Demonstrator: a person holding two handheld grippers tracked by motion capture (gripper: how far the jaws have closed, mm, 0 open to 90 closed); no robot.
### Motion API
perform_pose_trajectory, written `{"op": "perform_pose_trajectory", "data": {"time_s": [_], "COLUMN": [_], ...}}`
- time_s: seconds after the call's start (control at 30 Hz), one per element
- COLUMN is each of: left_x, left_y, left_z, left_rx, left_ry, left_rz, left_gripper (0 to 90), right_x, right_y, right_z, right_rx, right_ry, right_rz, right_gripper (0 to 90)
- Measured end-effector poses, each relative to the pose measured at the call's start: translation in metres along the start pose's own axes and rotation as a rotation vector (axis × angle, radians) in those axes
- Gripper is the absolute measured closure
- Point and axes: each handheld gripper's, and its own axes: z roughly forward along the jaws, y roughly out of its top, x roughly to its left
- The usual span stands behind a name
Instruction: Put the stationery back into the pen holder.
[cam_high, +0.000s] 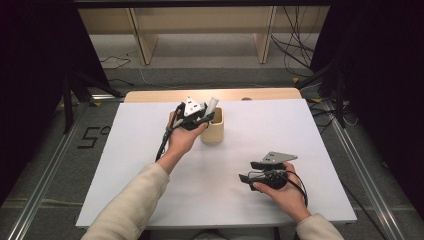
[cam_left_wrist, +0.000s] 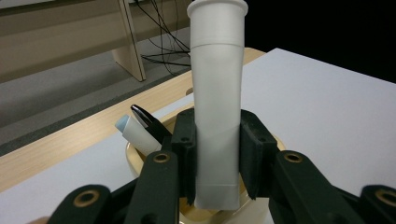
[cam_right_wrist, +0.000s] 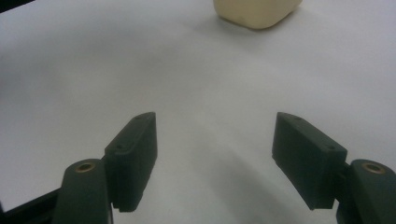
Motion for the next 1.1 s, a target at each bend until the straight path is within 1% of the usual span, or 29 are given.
{"op": "perform_pose_trajectory", "data": {"time_s": [0.2,0.33,0.5,0.6,0.93,0.97,1.1], "left_x": [0.001,0.000,0.000,0.001,0.003,0.004,0.003], "left_y": [-0.002,-0.003,-0.004,-0.005,-0.011,-0.011,-0.011], "left_z": [0.003,0.005,0.007,0.009,0.015,0.015,0.014], "left_rx": [0.007,0.006,0.011,0.012,0.045,0.048,0.044], "left_ry": [0.005,0.008,0.009,0.012,0.019,0.019,0.022], "left_rz": [0.011,0.004,0.011,0.008,0.028,0.032,0.038], "left_gripper": [70.4,70.4,70.4,70.4,69.8,69.1,59.1], "right_x": [0.000,0.000,0.000,0.000,0.000,0.000,0.000], "right_y": [0.000,0.000,0.000,0.000,-0.001,-0.001,-0.001], "right_z": [0.000,0.001,0.001,0.001,0.002,0.001,0.001], "right_rx": [-0.001,-0.002,-0.003,-0.003,0.002,0.002,0.003], "right_ry": [0.001,0.002,0.003,0.003,0.006,0.007,0.007], "right_rz": [0.000,-0.002,-0.001,-0.002,-0.005,-0.005,-0.003], "right_gripper": [31.9,31.9,31.9,32.0,32.0,32.1,32.1]}}
